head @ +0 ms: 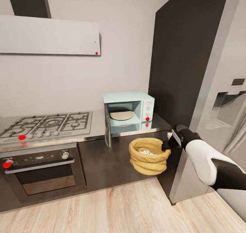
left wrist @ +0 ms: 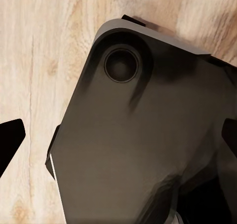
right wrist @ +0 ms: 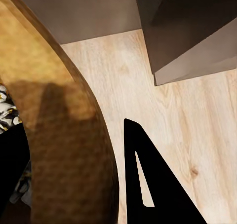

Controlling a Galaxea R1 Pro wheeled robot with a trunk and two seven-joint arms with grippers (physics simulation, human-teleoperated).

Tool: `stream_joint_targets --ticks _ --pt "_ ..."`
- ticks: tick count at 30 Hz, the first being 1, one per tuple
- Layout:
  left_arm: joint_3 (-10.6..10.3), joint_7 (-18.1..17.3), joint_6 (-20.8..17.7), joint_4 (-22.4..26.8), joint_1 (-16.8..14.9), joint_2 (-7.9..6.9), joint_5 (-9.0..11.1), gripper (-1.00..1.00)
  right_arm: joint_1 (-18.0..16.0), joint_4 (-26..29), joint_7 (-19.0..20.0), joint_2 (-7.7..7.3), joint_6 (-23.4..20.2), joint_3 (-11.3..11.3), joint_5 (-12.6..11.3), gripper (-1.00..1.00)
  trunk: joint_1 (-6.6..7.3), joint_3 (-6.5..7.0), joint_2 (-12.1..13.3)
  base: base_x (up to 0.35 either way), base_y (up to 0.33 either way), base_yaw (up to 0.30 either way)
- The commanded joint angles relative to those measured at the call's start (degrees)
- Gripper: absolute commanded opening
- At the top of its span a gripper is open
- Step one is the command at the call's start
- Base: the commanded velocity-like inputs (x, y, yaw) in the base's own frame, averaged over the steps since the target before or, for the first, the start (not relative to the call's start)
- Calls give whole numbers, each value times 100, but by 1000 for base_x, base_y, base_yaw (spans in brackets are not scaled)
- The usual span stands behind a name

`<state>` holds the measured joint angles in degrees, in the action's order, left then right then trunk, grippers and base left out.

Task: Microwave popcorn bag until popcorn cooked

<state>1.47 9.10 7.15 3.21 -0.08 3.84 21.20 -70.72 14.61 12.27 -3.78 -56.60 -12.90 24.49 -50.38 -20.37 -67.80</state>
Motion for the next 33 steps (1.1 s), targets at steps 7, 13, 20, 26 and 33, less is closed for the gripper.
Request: stream_joint_targets --ticks 7,13,20,26,33 --pt "9 13 15 4 -1 2 16 100 -5 67 45 -7 130 -63 45 -100 0 -6 -4 0 0 0" --pt "12 13 15 4 -1 2 15 100 -5 127 41 6 -78 -53 64 -100 0 -6 -4 0 0 0" --pt "9 13 15 4 -1 2 16 100 -7 882 -15 355 -340 -43 85 -100 0 -6 -4 0 0 0" --pt "12 13 15 4 -1 2 16 100 2 1130 -31 452 -340 -30 98 -100 0 -6 -4 0 0 0" --pt "12 13 15 10 -1 2 16 100 -192 1040 -35 450 -340 -29 103 -100 0 -6 -4 0 0 0"
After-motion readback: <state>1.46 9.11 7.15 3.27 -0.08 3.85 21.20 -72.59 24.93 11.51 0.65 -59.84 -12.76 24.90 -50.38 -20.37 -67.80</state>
